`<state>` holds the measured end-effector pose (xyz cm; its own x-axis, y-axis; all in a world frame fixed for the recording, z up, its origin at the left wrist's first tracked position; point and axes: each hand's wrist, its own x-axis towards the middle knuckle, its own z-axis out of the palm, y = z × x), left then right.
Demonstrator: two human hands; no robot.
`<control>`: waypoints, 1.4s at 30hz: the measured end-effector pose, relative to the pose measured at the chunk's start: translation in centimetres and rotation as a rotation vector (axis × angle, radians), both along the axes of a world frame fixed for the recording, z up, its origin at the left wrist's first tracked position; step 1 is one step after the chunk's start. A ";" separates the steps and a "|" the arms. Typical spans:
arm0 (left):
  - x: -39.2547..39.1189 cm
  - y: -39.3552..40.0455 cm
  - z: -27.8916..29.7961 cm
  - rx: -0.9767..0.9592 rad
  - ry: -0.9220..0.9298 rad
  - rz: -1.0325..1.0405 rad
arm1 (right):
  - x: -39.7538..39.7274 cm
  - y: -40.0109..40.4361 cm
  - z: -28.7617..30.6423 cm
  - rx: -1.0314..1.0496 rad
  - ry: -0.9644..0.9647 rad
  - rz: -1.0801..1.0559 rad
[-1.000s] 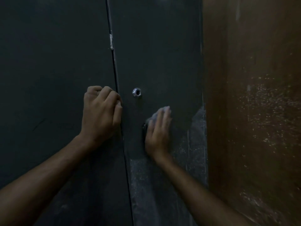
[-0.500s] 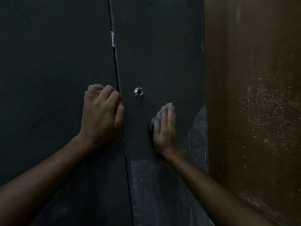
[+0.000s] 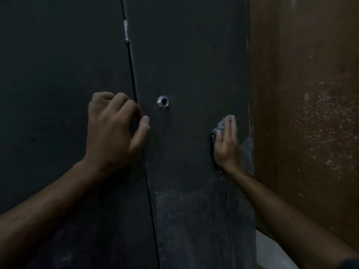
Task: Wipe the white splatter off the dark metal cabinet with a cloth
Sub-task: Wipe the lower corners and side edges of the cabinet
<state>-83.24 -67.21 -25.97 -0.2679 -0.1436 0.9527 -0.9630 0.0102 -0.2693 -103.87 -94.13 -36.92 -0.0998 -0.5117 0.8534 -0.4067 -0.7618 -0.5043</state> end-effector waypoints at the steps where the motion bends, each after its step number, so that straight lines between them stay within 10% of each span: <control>1: -0.1 -0.1 0.0 -0.008 -0.002 -0.003 | -1.3 -1.2 0.0 0.073 -0.073 -0.015; 7: -0.1 0.0 0.0 0.002 -0.015 0.038 | -4.9 -5.5 10.7 0.441 -0.444 -0.016; 12: -0.1 0.0 -0.1 -0.007 -0.019 0.053 | -0.1 -0.7 -0.5 0.061 -0.159 0.020; 18: -0.3 0.1 -0.1 -0.001 -0.016 0.112 | -6.4 -7.3 4.6 0.599 -0.373 -0.118; 24: 0.0 0.2 -0.9 0.015 -0.127 0.272 | 0.2 0.8 -3.7 0.089 -0.116 0.054; 31: -0.2 0.4 -1.0 0.075 -0.173 0.367 | -6.8 -8.4 1.8 0.650 -0.432 -0.085; 37: -0.4 0.5 -1.1 0.076 -0.165 0.376 | 0.9 1.4 -6.8 0.117 -0.168 0.025; 42: -0.5 0.5 -1.1 0.055 -0.159 0.376 | -6.3 -6.7 -5.0 0.560 -0.354 -0.099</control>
<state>-83.71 -66.67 -27.03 -0.3306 -0.3093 0.8917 -0.8486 -0.3160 -0.4242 -110.15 -100.80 -41.90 -0.3942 -0.8419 0.3684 -0.1985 -0.3134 -0.9286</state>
